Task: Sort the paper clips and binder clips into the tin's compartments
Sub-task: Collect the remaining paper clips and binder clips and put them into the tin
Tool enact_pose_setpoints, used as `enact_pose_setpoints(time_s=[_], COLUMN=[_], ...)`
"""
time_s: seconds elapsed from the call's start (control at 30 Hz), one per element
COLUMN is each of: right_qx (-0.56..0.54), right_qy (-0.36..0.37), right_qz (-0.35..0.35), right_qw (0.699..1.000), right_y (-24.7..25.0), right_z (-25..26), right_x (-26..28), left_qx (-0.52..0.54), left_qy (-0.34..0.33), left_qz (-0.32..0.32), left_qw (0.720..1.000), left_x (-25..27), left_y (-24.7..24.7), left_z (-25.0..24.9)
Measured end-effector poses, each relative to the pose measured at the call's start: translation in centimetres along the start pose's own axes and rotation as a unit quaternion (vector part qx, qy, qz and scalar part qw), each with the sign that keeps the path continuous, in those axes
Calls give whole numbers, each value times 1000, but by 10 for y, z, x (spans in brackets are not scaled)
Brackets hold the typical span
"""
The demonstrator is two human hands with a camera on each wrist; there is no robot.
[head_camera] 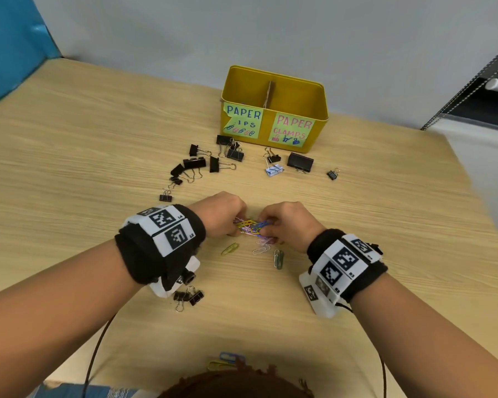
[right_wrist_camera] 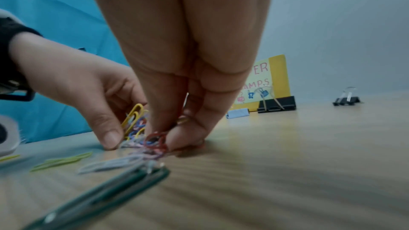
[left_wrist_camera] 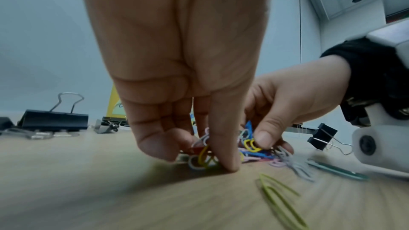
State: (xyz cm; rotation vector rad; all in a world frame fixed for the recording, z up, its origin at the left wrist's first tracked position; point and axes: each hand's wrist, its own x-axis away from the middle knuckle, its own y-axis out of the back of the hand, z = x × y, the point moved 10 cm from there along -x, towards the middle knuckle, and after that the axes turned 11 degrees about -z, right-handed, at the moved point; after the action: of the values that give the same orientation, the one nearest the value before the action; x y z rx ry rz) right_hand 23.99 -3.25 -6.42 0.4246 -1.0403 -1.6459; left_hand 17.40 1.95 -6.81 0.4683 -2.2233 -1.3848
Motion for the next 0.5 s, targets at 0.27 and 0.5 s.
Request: enact_pose_setpoints(time_s=[0.27,0.5], right_qx=[-231,-386], right_qy=[-95,-42], right_qz=[-4,-77], right_qw=[968,918], right_y=[18,95], right_z=[-36,17], right_x=[-21,-62], left_qx=[93,258], left_qy=[19,37], left_qz=[11,-80], left_qw=[995,962], left_x=[-14,-49], left_y=[22,96], left_z=[20,35])
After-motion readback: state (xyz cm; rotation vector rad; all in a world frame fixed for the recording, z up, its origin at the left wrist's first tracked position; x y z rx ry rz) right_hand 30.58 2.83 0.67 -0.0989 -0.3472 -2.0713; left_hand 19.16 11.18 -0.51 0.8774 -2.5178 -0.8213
